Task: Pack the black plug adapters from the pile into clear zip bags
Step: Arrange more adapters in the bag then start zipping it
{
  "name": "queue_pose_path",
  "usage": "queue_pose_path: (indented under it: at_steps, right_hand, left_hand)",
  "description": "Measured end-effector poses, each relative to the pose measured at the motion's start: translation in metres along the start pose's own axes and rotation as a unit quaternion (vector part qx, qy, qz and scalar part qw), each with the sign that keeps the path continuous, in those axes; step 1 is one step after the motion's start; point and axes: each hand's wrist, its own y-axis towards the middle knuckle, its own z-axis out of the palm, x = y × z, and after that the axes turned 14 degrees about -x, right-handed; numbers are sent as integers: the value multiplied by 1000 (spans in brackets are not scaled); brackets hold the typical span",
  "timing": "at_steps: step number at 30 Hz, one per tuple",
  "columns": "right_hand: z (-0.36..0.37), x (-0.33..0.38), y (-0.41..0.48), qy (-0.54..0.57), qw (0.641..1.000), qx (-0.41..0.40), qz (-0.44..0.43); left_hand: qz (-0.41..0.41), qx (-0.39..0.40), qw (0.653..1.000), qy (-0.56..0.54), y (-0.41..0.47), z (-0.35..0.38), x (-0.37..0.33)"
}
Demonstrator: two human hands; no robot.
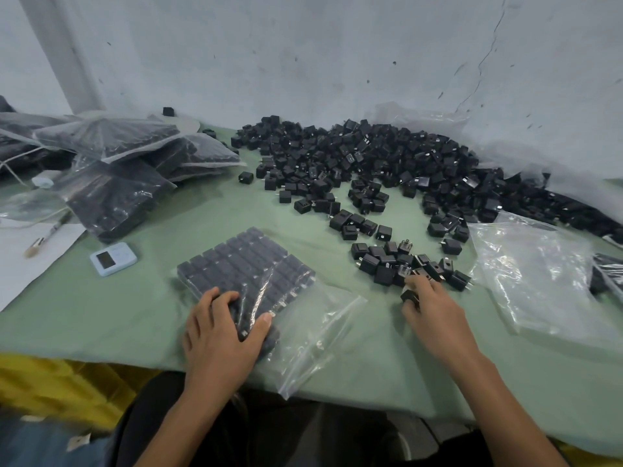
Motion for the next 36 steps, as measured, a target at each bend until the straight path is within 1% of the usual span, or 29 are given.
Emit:
queue_pose_path:
  at_steps: [3,5,6,7,8,9,10,11,13,15,16,18,21,25,27,29,31,34,35,36]
  right_hand:
    - [-8,1,-1,-8,999,42,11]
    - [-15,1,-5,2,999,49,17]
    - [-20,2,-8,31,998,54,30]
    - [-26,5,-13,89,992,65,59]
    - [-32,9,-19,169,977,83,97]
    - [-39,14,-28,256,952,104,132]
    - [-42,20,-37,332,923,126,149]
    - [-42,26,-47,389,896,148,152]
    - [-34,42,-66,456,854,202,149]
    - [-20,60,-81,475,829,245,162]
    - [-12,67,-85,482,821,252,175]
    - [-1,84,-89,494,810,247,195]
    - [9,106,-86,521,793,252,191]
    - [19,120,-77,544,776,215,236]
    - [23,125,-74,543,780,203,235]
    - [27,127,-73,513,806,200,216]
    - [29,128,-71,480,830,223,178]
    - [30,127,-68,471,838,228,154]
    - [30,125,-67,460,850,216,138]
    - [30,124,-66,435,871,200,110]
  left_hand:
    - [-3,2,1000,-2,0,-1,-1]
    - [-3,5,1000,-2,0,-1,-2]
    - [-3,5,1000,-3,0,-2,-3]
    - [-4,6,1000,-3,0,-2,-3]
    - [-6,8,1000,-3,-1,-3,-4]
    - [-9,10,1000,-3,-1,-3,-5]
    - [-10,10,1000,-2,-1,-3,-5]
    - [-10,9,1000,0,-1,-4,-6]
    - [-9,7,1000,4,0,-4,-8]
    - [-11,6,1000,4,0,-5,-8]
    - [-11,8,1000,4,0,-5,-8]
    - [-7,9,1000,5,0,-5,-8]
    - [-5,7,1000,4,-1,-6,-8]
    - [-4,8,1000,6,0,-6,-8]
    - [-4,7,1000,6,0,-6,-8]
    - [-1,8,1000,7,-1,-6,-8]
    - [0,9,1000,7,-1,-6,-8]
    - [1,13,1000,8,-1,-6,-8]
    - [1,14,1000,9,-1,-6,-8]
    - [0,15,1000,10,0,-6,-8]
